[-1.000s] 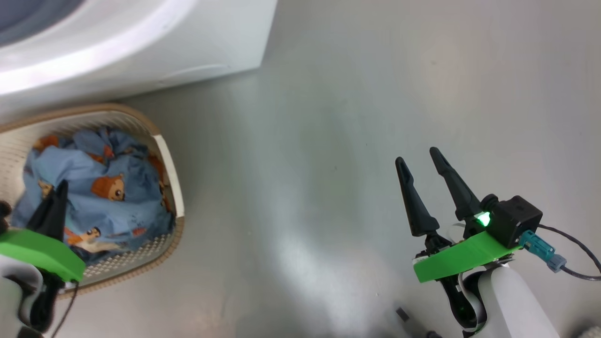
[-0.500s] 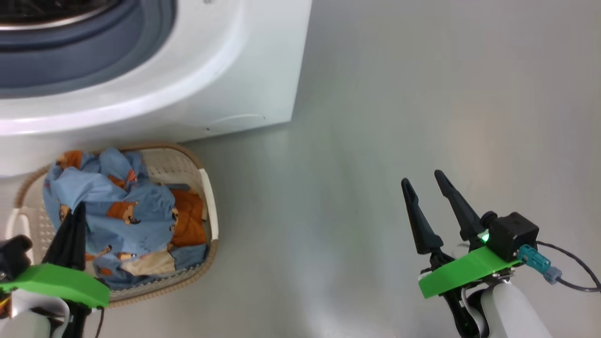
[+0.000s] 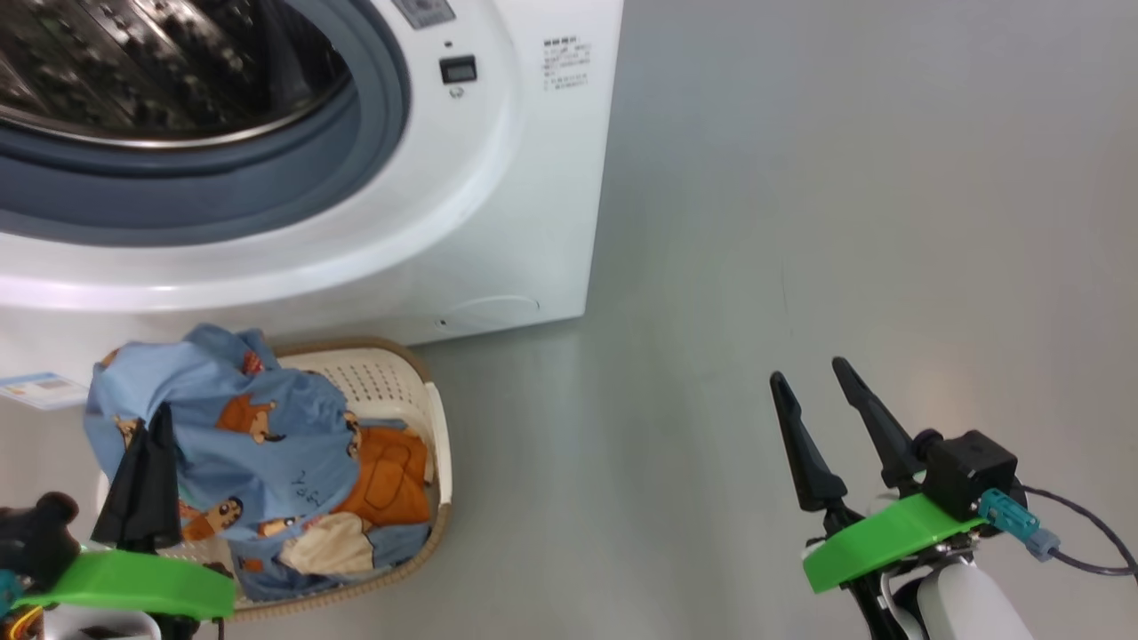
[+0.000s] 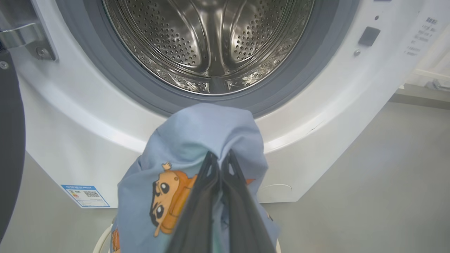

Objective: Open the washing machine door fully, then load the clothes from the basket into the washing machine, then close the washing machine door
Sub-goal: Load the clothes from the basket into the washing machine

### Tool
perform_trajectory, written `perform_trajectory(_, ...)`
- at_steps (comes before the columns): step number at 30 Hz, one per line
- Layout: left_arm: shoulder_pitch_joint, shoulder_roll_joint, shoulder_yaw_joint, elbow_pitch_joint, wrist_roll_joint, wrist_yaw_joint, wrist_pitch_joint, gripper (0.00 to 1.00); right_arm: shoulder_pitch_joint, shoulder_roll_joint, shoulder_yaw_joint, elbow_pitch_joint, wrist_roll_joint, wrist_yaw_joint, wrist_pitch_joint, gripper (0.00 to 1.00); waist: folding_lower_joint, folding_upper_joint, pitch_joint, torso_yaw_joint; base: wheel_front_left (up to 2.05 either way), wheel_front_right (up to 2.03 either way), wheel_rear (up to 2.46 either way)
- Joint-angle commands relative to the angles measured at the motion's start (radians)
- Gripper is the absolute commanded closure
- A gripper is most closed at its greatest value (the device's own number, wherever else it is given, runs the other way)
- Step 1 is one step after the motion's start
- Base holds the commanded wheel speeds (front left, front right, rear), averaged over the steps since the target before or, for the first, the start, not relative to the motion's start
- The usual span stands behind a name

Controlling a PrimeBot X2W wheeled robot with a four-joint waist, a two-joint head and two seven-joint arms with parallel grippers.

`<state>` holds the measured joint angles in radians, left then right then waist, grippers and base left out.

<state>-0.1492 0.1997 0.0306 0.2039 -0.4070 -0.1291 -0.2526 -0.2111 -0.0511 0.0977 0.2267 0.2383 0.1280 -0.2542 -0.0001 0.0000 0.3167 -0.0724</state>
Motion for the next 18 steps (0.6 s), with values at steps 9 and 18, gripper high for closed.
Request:
perform_trajectory(9, 0.092, -0.019, 0.056, -0.107, 0.059, -0.002, -0.009, 1.00, 0.048, 0.001, 0.016, 0.006, -0.028, 0.003, -0.008, 0.00, 0.0001, 0.0000, -0.139, 0.028, 0.00, 0.00, 0.00)
perform_trajectory(18, 0.173, -0.057, 0.078, -0.128, 0.087, -0.002, -0.009, 1.00, 0.078, 0.001, 0.010, 0.030, -0.034, 0.003, -0.008, 0.00, 0.0001, 0.0000, -0.217, 0.038, 0.00, 0.00, 0.00)
